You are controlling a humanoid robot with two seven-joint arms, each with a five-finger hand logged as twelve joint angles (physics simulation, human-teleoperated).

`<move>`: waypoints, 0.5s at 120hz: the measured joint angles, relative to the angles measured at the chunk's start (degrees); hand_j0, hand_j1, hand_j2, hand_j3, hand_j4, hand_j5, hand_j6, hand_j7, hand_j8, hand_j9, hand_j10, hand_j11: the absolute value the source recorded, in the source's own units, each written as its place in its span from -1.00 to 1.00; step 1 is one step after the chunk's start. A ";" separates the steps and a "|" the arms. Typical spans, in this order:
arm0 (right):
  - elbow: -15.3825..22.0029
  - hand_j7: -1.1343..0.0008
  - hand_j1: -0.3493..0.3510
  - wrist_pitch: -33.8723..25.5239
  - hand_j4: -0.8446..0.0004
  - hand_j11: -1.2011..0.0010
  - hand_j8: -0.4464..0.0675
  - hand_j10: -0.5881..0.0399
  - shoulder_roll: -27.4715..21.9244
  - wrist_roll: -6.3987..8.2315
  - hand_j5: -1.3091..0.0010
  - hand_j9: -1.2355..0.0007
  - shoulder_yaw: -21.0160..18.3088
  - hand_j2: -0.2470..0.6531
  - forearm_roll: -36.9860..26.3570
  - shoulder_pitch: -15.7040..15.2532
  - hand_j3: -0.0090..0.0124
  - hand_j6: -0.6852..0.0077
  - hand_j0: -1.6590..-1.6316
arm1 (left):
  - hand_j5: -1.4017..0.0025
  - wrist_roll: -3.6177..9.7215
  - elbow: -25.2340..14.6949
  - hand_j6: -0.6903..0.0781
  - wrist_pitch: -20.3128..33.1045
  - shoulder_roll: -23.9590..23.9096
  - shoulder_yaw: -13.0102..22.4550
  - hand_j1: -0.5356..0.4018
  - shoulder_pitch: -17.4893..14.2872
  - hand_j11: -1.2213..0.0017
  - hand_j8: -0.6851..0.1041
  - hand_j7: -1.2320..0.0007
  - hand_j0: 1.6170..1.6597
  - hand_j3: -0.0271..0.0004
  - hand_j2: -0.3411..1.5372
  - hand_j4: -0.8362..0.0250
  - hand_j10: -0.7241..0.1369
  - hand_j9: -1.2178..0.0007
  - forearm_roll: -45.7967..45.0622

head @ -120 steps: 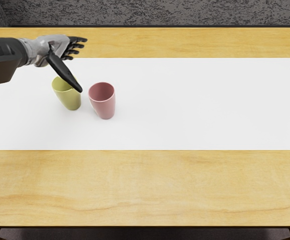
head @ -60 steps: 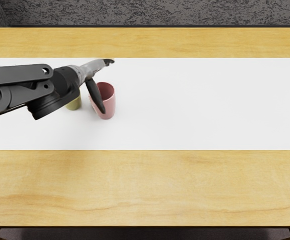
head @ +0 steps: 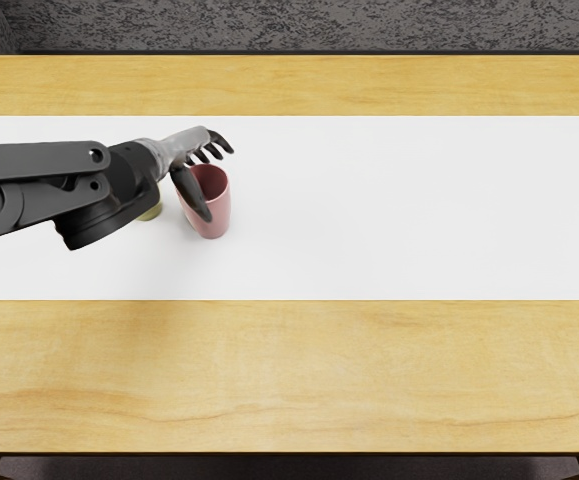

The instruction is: Pick up cup and place in cup with left hand

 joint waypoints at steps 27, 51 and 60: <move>0.00 0.97 -0.96 0.00 0.97 0.97 0.69 0.84 0.00 0.00 0.98 0.97 0.00 -0.46 0.01 0.00 -0.16 0.95 -0.93 | 0.30 0.03 -0.05 -0.18 0.05 0.00 0.02 -0.06 0.18 0.20 -0.21 0.20 0.91 0.97 -0.52 0.07 -0.19 0.19 0.45; 0.00 0.97 -0.96 -0.01 0.97 0.97 0.69 0.84 0.00 0.00 0.98 0.97 0.00 -0.46 0.01 0.00 -0.16 0.95 -0.93 | 0.21 0.02 -0.06 -0.25 -0.02 0.03 0.03 -0.13 0.18 0.10 -0.11 0.10 0.89 0.97 -0.49 -0.02 -0.26 0.10 0.47; 0.00 0.97 -0.96 0.00 0.97 0.97 0.69 0.84 0.00 0.00 0.98 0.97 0.00 -0.46 0.01 0.00 -0.16 0.95 -0.93 | 0.17 0.00 -0.07 -0.21 -0.11 0.45 0.04 -0.14 0.18 0.06 -0.07 0.05 0.88 0.97 -0.48 -0.03 -0.24 0.06 0.36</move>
